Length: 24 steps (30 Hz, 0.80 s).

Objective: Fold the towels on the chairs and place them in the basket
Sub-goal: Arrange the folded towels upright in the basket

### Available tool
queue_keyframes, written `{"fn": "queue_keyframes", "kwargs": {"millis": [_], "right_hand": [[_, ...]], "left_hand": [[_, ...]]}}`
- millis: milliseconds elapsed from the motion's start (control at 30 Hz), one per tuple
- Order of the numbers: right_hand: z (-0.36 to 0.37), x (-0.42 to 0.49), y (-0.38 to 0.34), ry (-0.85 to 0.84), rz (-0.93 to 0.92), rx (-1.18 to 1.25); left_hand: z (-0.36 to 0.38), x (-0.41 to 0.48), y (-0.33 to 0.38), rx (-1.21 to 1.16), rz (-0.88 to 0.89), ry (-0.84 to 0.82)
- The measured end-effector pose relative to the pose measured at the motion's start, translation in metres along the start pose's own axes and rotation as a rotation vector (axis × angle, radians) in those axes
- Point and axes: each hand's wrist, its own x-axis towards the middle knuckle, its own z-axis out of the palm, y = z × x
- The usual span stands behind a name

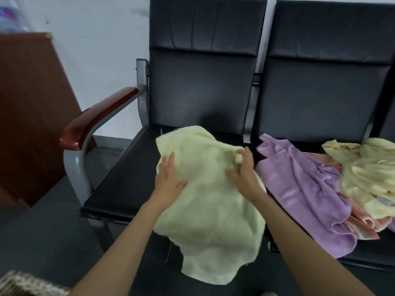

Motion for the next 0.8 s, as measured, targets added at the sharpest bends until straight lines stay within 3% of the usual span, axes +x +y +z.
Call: {"fn": "queue_keyframes", "kwargs": {"millis": [67, 100, 400, 600, 800], "right_hand": [[0.017, -0.006, 0.028, -0.294, 0.115, -0.307], [0.026, -0.011, 0.039, -0.361, 0.155, -0.397], [0.052, -0.038, 0.038, -0.484, 0.035, -0.735], [0.054, -0.031, 0.041, -0.553, -0.005, -0.783], [0.076, 0.008, 0.042, -0.508, 0.02, -0.803]], "left_hand": [[0.019, -0.002, -0.013, 0.356, -0.049, -0.173], [0.024, -0.005, -0.015, 0.428, -0.052, -0.199], [0.023, -0.013, -0.024, 0.499, -0.282, -0.293], [0.01, 0.011, -0.035, 0.597, -0.22, -0.337], [0.005, 0.065, -0.046, 0.624, -0.159, -0.345]]}}
